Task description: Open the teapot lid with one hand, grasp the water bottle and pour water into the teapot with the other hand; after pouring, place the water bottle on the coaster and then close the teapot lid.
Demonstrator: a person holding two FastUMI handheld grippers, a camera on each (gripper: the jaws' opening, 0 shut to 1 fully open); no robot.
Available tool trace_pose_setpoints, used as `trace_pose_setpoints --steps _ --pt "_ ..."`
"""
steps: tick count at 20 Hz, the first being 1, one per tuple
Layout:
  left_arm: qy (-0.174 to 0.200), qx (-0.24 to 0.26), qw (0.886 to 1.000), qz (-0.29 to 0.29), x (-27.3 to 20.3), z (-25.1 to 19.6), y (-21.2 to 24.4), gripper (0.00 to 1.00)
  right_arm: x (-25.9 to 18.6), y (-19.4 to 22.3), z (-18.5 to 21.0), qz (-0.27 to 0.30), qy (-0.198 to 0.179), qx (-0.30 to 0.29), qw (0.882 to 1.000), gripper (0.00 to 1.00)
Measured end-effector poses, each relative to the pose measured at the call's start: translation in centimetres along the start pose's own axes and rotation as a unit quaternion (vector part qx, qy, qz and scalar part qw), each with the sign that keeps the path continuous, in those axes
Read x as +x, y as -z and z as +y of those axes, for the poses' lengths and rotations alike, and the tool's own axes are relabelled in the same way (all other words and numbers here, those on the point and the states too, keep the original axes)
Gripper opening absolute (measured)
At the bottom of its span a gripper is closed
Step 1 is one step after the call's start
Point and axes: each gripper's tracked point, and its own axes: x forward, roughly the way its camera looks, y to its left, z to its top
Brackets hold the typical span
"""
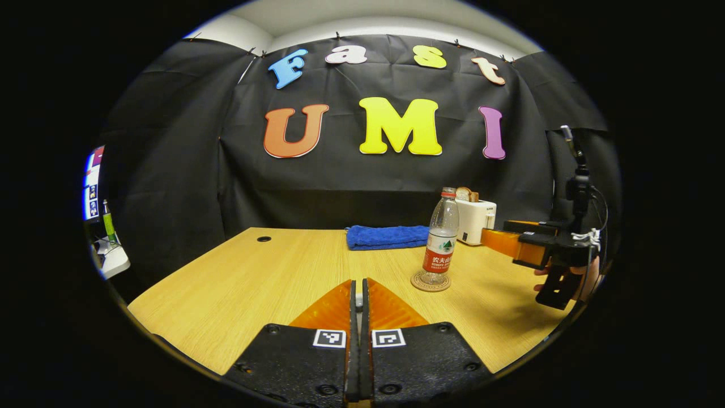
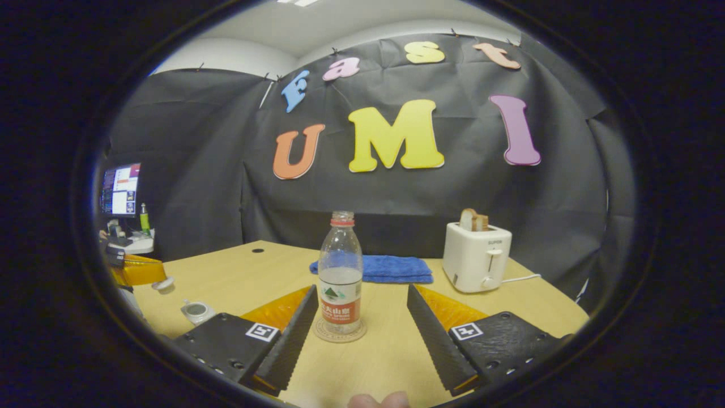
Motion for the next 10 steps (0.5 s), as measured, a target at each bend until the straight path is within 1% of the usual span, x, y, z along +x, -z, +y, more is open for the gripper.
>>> trace_pose_setpoints --steps 1,3,4,6,7,8,10 --pt "0.003 0.001 1.000 0.001 0.4 -0.4 0.3 0.03 -0.9 -0.4 -0.5 -0.007 0.004 -0.005 1.000 0.92" --pt "-0.002 0.004 1.000 0.000 1.0 -0.5 0.6 0.03 -2.6 -1.1 -1.2 -0.021 0.013 -0.012 1.000 0.92" --pt "-0.006 0.005 1.000 -0.001 1.3 -0.5 0.7 0.03 -3.5 -1.2 -1.5 -0.025 0.016 -0.013 0.999 0.94" --pt "-0.010 0.009 1.000 -0.001 1.7 -0.5 1.1 0.03 -4.6 -1.2 -2.1 -0.029 0.021 -0.016 0.999 0.94" --pt "-0.014 0.011 1.000 0.000 2.0 -0.3 1.4 0.03 -4.8 -1.2 -2.4 -0.031 0.025 -0.019 0.999 0.96" --pt "-0.018 0.011 1.000 0.002 2.1 -0.1 1.7 0.03 -5.2 -1.1 -2.7 -0.033 0.029 -0.022 0.999 0.94" --pt "-0.019 0.006 1.000 0.007 2.4 0.0 2.2 0.03 -5.4 -1.0 -3.3 -0.037 0.036 -0.031 0.998 0.94"
